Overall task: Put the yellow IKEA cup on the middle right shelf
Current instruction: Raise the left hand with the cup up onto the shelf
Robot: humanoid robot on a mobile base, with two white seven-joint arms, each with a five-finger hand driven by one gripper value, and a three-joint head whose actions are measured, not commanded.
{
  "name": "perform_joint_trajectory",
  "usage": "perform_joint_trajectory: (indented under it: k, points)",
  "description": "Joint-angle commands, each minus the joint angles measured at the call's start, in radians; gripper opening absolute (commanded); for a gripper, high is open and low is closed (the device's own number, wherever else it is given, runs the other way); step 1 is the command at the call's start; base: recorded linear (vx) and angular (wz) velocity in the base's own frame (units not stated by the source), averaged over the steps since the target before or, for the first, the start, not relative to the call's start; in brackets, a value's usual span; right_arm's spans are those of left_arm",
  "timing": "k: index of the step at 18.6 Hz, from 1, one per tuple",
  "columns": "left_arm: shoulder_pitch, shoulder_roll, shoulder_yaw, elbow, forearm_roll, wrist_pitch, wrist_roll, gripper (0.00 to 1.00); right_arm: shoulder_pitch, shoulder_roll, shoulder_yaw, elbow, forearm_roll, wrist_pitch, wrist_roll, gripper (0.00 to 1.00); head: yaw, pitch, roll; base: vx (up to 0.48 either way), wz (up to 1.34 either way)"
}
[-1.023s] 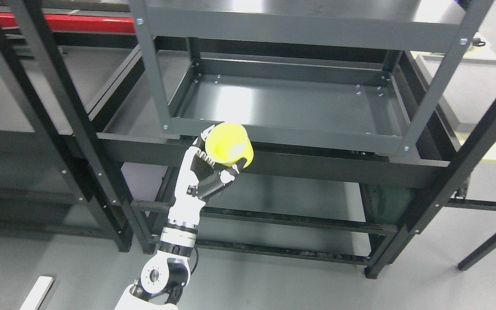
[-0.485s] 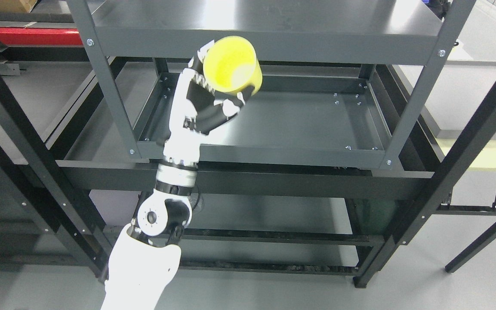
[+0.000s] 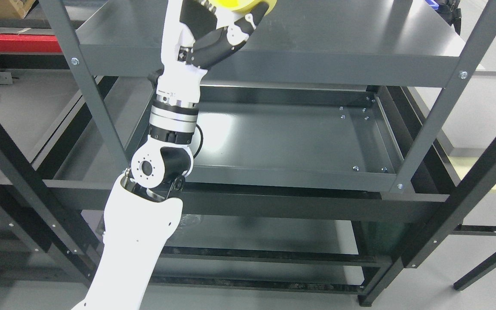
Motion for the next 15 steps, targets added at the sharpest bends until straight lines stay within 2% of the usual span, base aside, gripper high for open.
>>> perform_joint_trajectory:
  k: [1,5,7,10,15]
  points:
    - [-0.073,0.017,-0.066,-0.018,0.005,0.036,0.04,0.02,0.011,-0.017,0.017,0.0,-0.025,0.001,-0.215,0.99,0.0,0.0,0.0,0.148,0.0]
    - [-0.118,0.017,-0.063,0.014,0.019,0.115,0.152,0.01,0.011,-0.017,0.017,0.0,-0.025,0.001,-0.215,0.99,0.0,0.0,0.0,0.099,-0.01]
    - [-0.124,0.017,-0.065,0.017,0.033,0.147,0.167,0.01,0.011,-0.017,0.017,0.0,-0.025,0.001,-0.215,0.99,0.0,0.0,0.0,0.103,0.0]
    - [-0.145,0.017,-0.069,0.032,0.105,0.253,0.234,0.01,0.011,-0.017,0.017,0.0,-0.025,0.001,-0.215,0.99,0.0,0.0,0.0,0.081,0.01]
    - [-0.262,0.017,-0.1,0.199,0.203,0.359,0.261,0.01,0.011,-0.017,0.017,0.0,-0.025,0.001,-0.215,0.99,0.0,0.0,0.0,0.05,0.0]
